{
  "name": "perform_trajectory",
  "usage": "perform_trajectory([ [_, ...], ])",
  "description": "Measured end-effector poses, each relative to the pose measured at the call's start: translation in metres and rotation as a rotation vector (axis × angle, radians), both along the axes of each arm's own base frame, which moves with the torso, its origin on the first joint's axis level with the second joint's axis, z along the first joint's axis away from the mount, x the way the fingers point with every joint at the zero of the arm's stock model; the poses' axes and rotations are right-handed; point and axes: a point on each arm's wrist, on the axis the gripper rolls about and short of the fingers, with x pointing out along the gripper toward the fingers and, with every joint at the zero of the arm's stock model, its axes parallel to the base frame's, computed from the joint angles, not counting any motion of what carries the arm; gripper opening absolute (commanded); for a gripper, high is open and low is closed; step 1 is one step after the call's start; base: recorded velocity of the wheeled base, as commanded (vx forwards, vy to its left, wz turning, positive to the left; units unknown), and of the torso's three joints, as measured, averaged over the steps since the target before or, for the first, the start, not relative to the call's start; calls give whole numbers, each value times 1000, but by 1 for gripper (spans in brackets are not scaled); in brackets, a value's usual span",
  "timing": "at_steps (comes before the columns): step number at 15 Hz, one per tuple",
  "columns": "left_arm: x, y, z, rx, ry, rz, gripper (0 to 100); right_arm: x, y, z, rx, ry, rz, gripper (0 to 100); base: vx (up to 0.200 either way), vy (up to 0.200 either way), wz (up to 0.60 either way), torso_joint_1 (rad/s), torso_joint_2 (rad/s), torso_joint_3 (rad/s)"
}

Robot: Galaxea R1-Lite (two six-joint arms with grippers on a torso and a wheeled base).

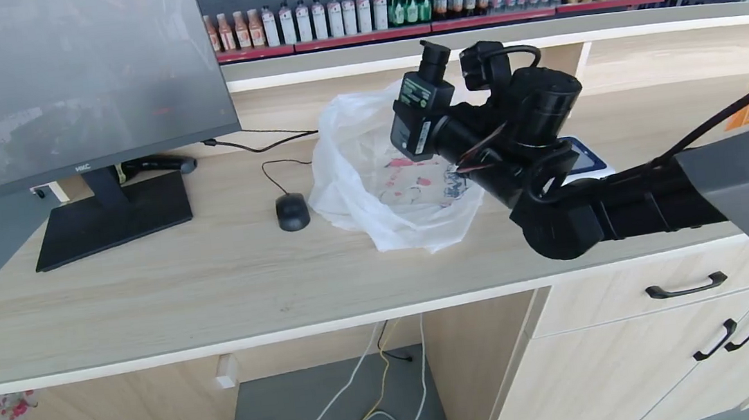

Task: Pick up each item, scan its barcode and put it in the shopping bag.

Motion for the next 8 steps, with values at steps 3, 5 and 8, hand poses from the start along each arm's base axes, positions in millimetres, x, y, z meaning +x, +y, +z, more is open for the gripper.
perform_trajectory([
  [3,0,0,0,0,0,0,100,21,5,-16,-78,5,-33,0,0,0,0,0,0,0],
  [5,0,0,0,0,0,0,100,30,9,-27,-106,23,-39,0,0,0,0,0,0,0],
  [8,0,0,0,0,0,0,100,40,12,-36,-124,18,-47,0,0,0,0,0,0,0],
])
